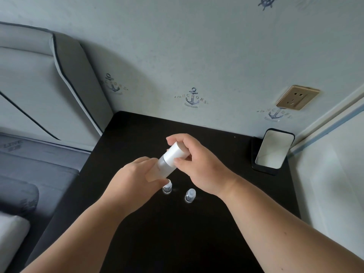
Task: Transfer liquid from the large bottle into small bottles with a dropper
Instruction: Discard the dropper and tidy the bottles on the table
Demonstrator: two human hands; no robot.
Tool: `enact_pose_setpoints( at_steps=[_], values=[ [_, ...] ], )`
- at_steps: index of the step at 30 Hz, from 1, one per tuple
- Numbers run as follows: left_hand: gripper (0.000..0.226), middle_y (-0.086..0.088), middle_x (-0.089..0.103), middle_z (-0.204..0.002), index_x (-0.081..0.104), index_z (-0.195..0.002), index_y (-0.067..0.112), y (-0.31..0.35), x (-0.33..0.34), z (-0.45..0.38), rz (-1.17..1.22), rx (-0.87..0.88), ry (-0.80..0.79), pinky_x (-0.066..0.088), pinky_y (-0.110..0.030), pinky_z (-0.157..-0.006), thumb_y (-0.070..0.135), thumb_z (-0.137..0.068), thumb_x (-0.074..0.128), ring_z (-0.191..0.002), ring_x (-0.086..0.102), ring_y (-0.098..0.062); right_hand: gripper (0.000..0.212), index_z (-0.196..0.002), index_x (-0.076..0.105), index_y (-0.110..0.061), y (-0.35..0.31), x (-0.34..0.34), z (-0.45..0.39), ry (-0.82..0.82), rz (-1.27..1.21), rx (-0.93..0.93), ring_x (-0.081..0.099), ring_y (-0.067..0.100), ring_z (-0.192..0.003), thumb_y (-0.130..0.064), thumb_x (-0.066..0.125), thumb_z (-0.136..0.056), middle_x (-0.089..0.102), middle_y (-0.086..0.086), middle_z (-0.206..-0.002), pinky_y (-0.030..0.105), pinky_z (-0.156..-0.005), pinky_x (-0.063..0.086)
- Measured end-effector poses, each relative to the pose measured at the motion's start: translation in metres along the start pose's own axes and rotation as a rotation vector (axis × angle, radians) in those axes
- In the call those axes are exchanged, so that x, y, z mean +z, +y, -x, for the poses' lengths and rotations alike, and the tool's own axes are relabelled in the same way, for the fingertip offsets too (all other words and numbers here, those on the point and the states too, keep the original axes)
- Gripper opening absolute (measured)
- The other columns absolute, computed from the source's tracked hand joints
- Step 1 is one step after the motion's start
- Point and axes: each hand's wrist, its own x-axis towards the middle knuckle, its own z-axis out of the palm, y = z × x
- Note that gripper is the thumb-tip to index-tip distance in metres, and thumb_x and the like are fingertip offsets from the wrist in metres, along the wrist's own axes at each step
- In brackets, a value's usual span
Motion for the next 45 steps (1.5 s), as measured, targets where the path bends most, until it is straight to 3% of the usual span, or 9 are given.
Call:
enact_pose_setpoints(
  at_steps=[6,11,16,21,26,30,33,39,45],
  values=[
    [0.038,0.02,0.058,-0.098,0.067,-0.118,0.033,0.005,0.001,0.003,-0.014,0.076,-0.012,0.054,-0.031,-0.069,0.043,-0.082,0.076,-0.08,0.06,-0.006,0.032,-0.112,0.057,-0.026,-0.007,0.0,-0.007,0.196,0.368,0.029,0.057,0.007,-0.092,-0.053,0.06,-0.094,0.054,-0.013,-0.108,0.011,-0.067,0.041],
    [0.036,0.023,0.056,-0.098,0.067,-0.116,0.036,0.004,0.002,-0.002,0.002,0.054,-0.002,0.049,-0.026,-0.067,0.042,-0.082,0.076,-0.08,0.059,-0.005,0.039,-0.133,0.047,-0.035,-0.005,-0.001,0.0,0.03,0.219,-0.076,0.048,-0.005,-0.116,-0.019,0.058,-0.099,0.043,-0.019,-0.13,0.005,-0.089,0.042],
    [0.042,0.025,0.054,-0.103,0.064,-0.122,0.037,0.001,0.004,-0.002,-0.036,0.061,-0.009,0.054,-0.028,-0.071,0.044,-0.083,0.077,-0.084,0.059,-0.005,0.034,-0.13,0.05,-0.034,-0.005,-0.001,-0.003,0.11,0.381,0.013,0.052,0.004,-0.102,-0.041,0.06,-0.098,0.048,-0.018,-0.117,0.008,-0.07,0.038],
    [0.038,0.022,0.057,-0.099,0.066,-0.118,0.034,-0.001,0.007,-0.003,-0.012,0.057,0.008,0.052,-0.03,-0.066,0.042,-0.082,0.077,-0.078,0.06,-0.008,0.041,-0.134,0.052,-0.034,-0.001,-0.006,-0.004,0.043,0.36,-0.042,0.053,0.005,-0.109,-0.022,0.063,-0.096,0.052,-0.016,-0.127,0.009,-0.081,0.041],
    [0.041,0.026,0.055,-0.105,0.063,-0.122,0.037,-0.014,0.012,-0.005,0.014,0.028,-0.004,0.052,-0.03,-0.07,0.043,-0.084,0.075,-0.083,0.059,-0.004,0.047,-0.137,0.052,-0.034,0.004,-0.004,-0.008,0.083,0.361,-0.01,0.053,0.003,-0.109,-0.031,0.069,-0.093,0.057,-0.015,-0.129,0.01,-0.083,0.04],
    [0.039,0.026,0.055,-0.108,0.059,-0.12,0.041,-0.032,0.019,-0.012,0.049,-0.069,-0.015,0.044,-0.023,-0.071,0.044,-0.085,0.074,-0.09,0.056,0.0,0.046,-0.141,0.05,-0.035,0.013,-0.005,-0.008,0.132,0.195,0.096,0.058,-0.009,-0.108,-0.042,0.062,-0.097,0.062,-0.021,-0.119,0.014,-0.089,0.046],
    [0.027,0.023,0.057,-0.101,0.057,-0.106,0.042,-0.047,0.027,-0.015,0.138,-0.185,-0.036,0.042,-0.023,-0.071,0.039,-0.085,0.074,-0.092,0.056,-0.001,0.034,-0.133,0.057,-0.035,0.027,-0.006,-0.003,0.221,0.174,0.229,0.057,-0.018,-0.096,-0.043,0.055,-0.1,0.06,-0.028,-0.101,0.007,-0.073,0.041],
    [0.019,0.014,0.061,-0.097,0.055,-0.092,0.04,-0.066,0.048,-0.021,0.207,-0.329,-0.1,0.042,-0.026,-0.069,0.034,-0.087,0.072,-0.089,0.058,-0.007,0.029,-0.13,0.06,-0.03,0.06,-0.005,0.008,0.29,0.138,0.441,0.063,0.003,-0.106,-0.034,0.054,-0.102,0.066,-0.014,-0.113,0.026,-0.091,0.053],
    [0.015,0.012,0.064,-0.094,0.057,-0.088,0.038,-0.072,0.057,-0.024,0.263,-0.356,-0.119,0.044,-0.024,-0.07,0.03,-0.087,0.069,-0.088,0.06,-0.007,0.026,-0.124,0.063,-0.032,0.073,-0.004,0.016,0.32,0.082,0.501,0.065,0.004,-0.101,-0.03,0.057,-0.099,0.068,-0.014,-0.105,0.033,-0.095,0.054]
  ],
)
